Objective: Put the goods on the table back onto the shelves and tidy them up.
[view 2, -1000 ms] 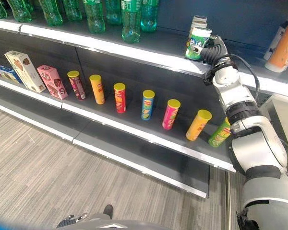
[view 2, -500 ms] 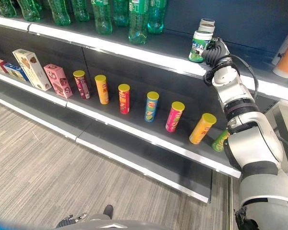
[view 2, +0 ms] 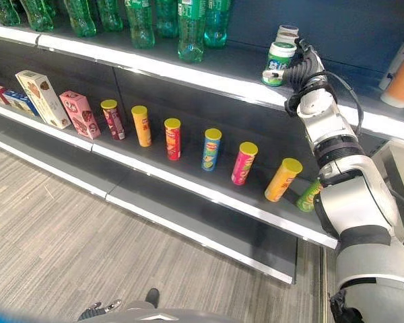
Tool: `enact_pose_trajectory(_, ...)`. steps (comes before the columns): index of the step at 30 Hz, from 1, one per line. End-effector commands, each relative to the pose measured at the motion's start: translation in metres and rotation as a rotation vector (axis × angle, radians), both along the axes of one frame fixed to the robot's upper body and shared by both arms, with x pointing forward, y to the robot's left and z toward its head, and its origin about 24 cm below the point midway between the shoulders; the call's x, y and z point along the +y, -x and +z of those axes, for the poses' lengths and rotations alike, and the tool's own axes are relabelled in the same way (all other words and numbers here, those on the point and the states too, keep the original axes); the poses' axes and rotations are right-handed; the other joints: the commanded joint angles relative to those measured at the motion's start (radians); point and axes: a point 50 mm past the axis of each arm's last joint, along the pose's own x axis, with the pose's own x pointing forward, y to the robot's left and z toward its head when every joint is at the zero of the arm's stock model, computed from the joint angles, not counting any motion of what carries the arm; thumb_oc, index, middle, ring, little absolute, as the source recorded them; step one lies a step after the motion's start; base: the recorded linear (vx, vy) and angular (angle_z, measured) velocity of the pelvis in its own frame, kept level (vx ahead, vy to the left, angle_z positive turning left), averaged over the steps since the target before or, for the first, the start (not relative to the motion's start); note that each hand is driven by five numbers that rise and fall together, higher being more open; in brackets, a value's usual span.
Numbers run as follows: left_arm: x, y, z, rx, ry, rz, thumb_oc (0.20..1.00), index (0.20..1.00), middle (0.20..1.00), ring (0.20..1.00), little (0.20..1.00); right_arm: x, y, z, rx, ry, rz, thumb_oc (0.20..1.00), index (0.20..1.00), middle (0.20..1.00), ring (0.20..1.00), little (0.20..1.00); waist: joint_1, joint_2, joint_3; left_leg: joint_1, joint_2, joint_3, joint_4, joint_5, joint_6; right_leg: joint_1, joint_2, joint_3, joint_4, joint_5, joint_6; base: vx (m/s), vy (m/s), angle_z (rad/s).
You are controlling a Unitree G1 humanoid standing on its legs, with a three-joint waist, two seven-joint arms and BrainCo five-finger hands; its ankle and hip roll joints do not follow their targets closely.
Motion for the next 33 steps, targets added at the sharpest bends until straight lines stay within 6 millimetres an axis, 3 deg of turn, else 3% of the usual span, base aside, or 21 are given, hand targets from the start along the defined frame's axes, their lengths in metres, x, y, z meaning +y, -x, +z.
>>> enact_pose_trajectory(1,0.019,-0.013,0.006,-0.006,-0.063,-0.013,1.000,1.000,1.000,1.000,1.000,0.006,0.012,0.065,-0.233,0.044,0.021,1.000,1.000,1.000,1.000,1.000,0.007,-0.040,0.004,0.060,0.008,0.084,0.045,-0.126,-0.021,-0.054,-0.012,0.084,0.082,-0.045,-0.021,-0.01,0.017,-0.06)
enact_pose_trajectory(4,0.020,-0.014,0.006,-0.008,-0.067,-0.010,1.000,1.000,1.000,1.000,1.000,0.006,0.020,0.079,-0.311,0.050,0.027,1.000,1.000,1.000,1.000,1.000,-0.006,-0.039,0.003,0.065,0.009,0.092,0.044,-0.129,-0.021,-0.055,-0.012,0.089,0.081,-0.043,-0.020,0.00,0.017,-0.11)
enact_pose_trajectory(5,0.019,-0.016,0.006,-0.013,-0.071,-0.012,1.000,1.000,1.000,1.000,1.000,0.009,0.031,0.093,-0.400,0.070,0.048,1.000,1.000,1.000,1.000,1.000,-0.024,-0.037,0.002,0.067,0.010,0.100,0.043,-0.131,-0.020,-0.060,-0.011,0.097,0.081,-0.043,-0.020,0.00,0.032,-0.08)
enact_pose_trajectory(7,0.019,-0.018,0.007,-0.019,-0.075,-0.010,1.000,1.000,1.000,1.000,1.000,0.014,0.047,0.099,-0.487,0.089,0.099,1.000,1.000,1.000,1.000,1.000,-0.043,-0.034,0.003,0.071,0.013,0.110,0.044,-0.136,-0.018,-0.067,-0.010,0.111,0.080,-0.041,-0.020,0.00,0.044,-0.16)
enact_pose_trajectory(8,0.018,-0.020,0.007,-0.029,-0.070,-0.006,1.000,1.000,1.000,1.000,1.000,0.021,0.075,0.096,-0.588,0.104,0.194,1.000,1.000,1.000,1.000,1.000,-0.074,-0.029,0.004,0.080,0.015,0.128,0.043,-0.142,-0.013,-0.078,-0.008,0.131,0.080,-0.038,-0.018,0.01,0.043,-0.23)
enact_pose_trajectory(9,0.018,-0.020,0.007,-0.029,-0.071,-0.007,1.000,1.000,1.000,1.000,1.000,0.020,0.075,0.096,-0.588,0.103,0.193,1.000,1.000,1.000,1.000,1.000,-0.073,-0.030,0.003,0.080,0.015,0.128,0.043,-0.142,-0.013,-0.078,-0.008,0.131,0.080,-0.038,-0.018,0.02,0.061,-0.45)
enact_pose_trajectory(10,0.012,-0.020,0.006,-0.041,-0.051,-0.010,1.000,1.000,1.000,1.000,1.000,0.030,0.114,0.078,-0.634,0.080,0.409,1.000,1.000,1.000,1.000,1.000,-0.111,-0.025,0.006,0.088,0.019,0.152,0.042,-0.148,-0.010,-0.091,-0.007,0.152,0.080,-0.036,-0.014,0.01,0.039,-0.42)
enact_pose_trajectory(15,0.010,-0.024,0.008,-0.078,-0.023,-0.032,1.000,1.000,1.000,1.000,1.000,0.022,0.157,0.048,-0.561,-0.028,0.635,1.000,1.000,1.000,1.000,1.000,-0.160,-0.027,0.011,0.093,0.026,0.187,0.043,-0.154,-0.009,-0.114,-0.009,0.186,0.081,-0.030,-0.008,0.00,0.023,-0.39)
enact_pose_trajectory(16,0.011,-0.024,0.008,-0.077,-0.024,-0.036,1.000,1.000,1.000,1.000,1.000,0.020,0.158,0.047,-0.560,-0.029,0.633,1.000,1.000,1.000,1.000,1.000,-0.156,-0.028,0.010,0.093,0.026,0.188,0.042,-0.154,-0.009,-0.114,-0.009,0.187,0.081,-0.030,-0.008,-0.01,0.018,-0.33)
enact_pose_trajectory(18,0.015,-0.027,0.010,-0.095,-0.020,-0.041,1.000,1.000,1.000,1.000,1.000,0.015,0.168,0.019,-0.465,-0.225,0.754,1.000,1.000,1.000,1.000,1.000,-0.184,-0.024,0.015,0.094,0.027,0.206,0.043,-0.158,-0.009,-0.133,-0.010,0.208,0.083,-0.026,-0.005,-0.01,0.016,-0.27)
enact_pose_trajectory(19,0.015,-0.026,0.010,-0.093,-0.021,-0.044,1.000,1.000,1.000,1.000,1.000,0.014,0.169,0.018,-0.464,-0.227,0.752,1.000,1.000,1.000,1.000,1.000,-0.181,-0.026,0.014,0.093,0.027,0.207,0.043,-0.158,-0.009,-0.134,-0.010,0.210,0.084,-0.026,-0.005,0.01,0.022,-0.23)
enact_pose_trajectory(26,0.024,-0.031,0.016,-0.121,-0.003,-0.080,1.000,1.000,1.000,1.000,1.000,0.002,0.183,-0.088,-0.029,-0.635,0.792,1.000,1.000,1.000,1.000,1.000,-0.232,-0.010,0.021,0.094,0.024,0.240,0.042,-0.159,-0.008,-0.164,-0.017,0.245,0.098,-0.020,-0.001,0.00,0.016,-0.16)
enact_pose_trajectory(27,0.026,-0.032,0.017,-0.125,-0.001,-0.079,1.000,1.000,1.000,1.000,1.000,0.002,0.186,-0.109,0.093,-0.646,0.766,1.000,1.000,1.000,1.000,1.000,-0.236,-0.011,0.020,0.096,0.023,0.244,0.042,-0.159,-0.008,-0.164,-0.019,0.248,0.099,-0.020,0.000,-0.01,0.012,-0.18)
enact_pose_trajectory(28,0.026,-0.034,0.017,-0.131,0.008,-0.087,1.000,1.000,1.000,1.000,1.000,-0.003,0.191,-0.144,0.286,-0.650,0.704,1.000,1.000,1.000,1.000,1.000,-0.241,-0.010,0.025,0.103,0.022,0.249,0.040,-0.160,-0.009,-0.161,-0.021,0.248,0.100,-0.019,0.001,-0.02,0.010,-0.14)
enact_pose_trajectory(29,0.026,-0.035,0.018,-0.131,0.012,-0.098,1.000,1.000,1.000,1.000,1.000,-0.005,0.197,-0.160,0.405,-0.608,0.686,1.000,1.000,1.000,1.000,1.000,-0.246,-0.010,0.025,0.101,0.022,0.254,0.039,-0.158,-0.009,-0.166,-0.023,0.250,0.100,-0.016,0.002,-0.04,0.015,-0.02)
enact_pose_trajectory(30,0.025,-0.040,0.019,-0.143,0.021,-0.119,1.000,1.000,1.000,1.000,1.000,-0.014,0.208,-0.197,0.614,-0.581,0.606,1.000,1.000,1.000,1.000,1.000,-0.249,-0.009,0.031,0.103,0.022,0.257,0.040,-0.158,-0.010,-0.165,-0.025,0.251,0.102,-0.016,0.002,-0.05,0.014,0.01)
enact_pose_trajectory(33,0.018,-0.048,0.019,-0.156,0.050,-0.157,1.000,1.000,1.000,1.000,1.000,-0.034,0.232,-0.263,0.930,-0.460,0.413,1.000,1.000,1.000,1.000,1.000,-0.253,-0.005,0.037,0.103,0.020,0.261,0.039,-0.156,-0.009,-0.167,-0.029,0.247,0.102,-0.012,0.004,-0.04,0.017,-0.03)
